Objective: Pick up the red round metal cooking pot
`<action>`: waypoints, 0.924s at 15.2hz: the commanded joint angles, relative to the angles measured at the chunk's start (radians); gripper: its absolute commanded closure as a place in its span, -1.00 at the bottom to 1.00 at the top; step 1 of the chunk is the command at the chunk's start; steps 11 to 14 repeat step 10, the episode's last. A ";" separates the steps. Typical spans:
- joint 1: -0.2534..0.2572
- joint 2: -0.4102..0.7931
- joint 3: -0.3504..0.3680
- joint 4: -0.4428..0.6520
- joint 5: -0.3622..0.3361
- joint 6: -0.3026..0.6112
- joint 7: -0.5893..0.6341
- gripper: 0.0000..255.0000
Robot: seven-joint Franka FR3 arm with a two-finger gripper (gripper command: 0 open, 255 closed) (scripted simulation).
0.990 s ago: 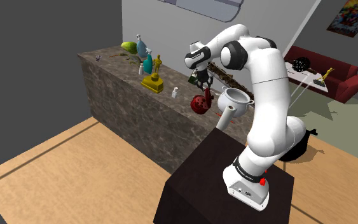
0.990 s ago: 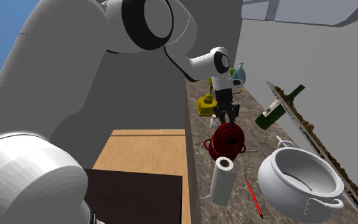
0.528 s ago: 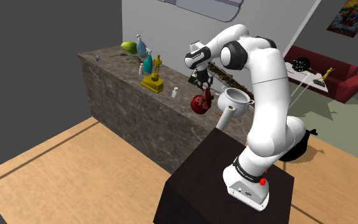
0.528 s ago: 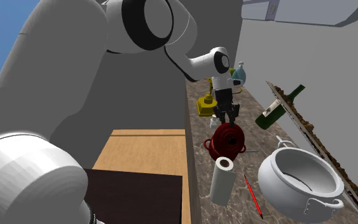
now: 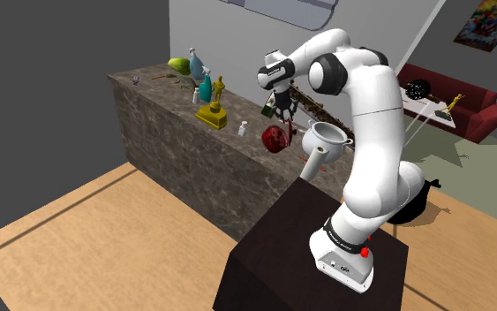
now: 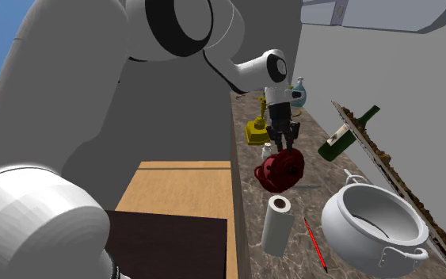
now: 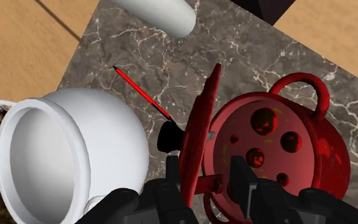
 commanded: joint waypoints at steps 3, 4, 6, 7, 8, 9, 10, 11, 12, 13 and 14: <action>0.003 -0.030 -0.004 0.009 -0.004 -0.034 -0.012 1.00; 0.004 -0.036 -0.005 0.012 -0.004 -0.043 -0.015 1.00; 0.005 -0.048 -0.007 0.020 -0.005 -0.062 -0.021 1.00; 0.006 -0.054 -0.007 0.025 -0.006 -0.071 -0.024 1.00; 0.006 -0.059 -0.008 0.029 -0.006 -0.081 -0.027 1.00; 0.007 -0.060 -0.008 0.030 -0.007 -0.082 -0.028 1.00; 0.007 -0.060 -0.008 0.030 -0.007 -0.082 -0.028 1.00; 0.007 -0.060 -0.008 0.030 -0.007 -0.082 -0.028 1.00; 0.007 -0.060 -0.008 0.030 -0.007 -0.082 -0.028 1.00; 0.007 -0.060 -0.008 0.030 -0.007 -0.082 -0.028 1.00; 0.007 -0.060 -0.008 0.030 -0.007 -0.082 -0.028 1.00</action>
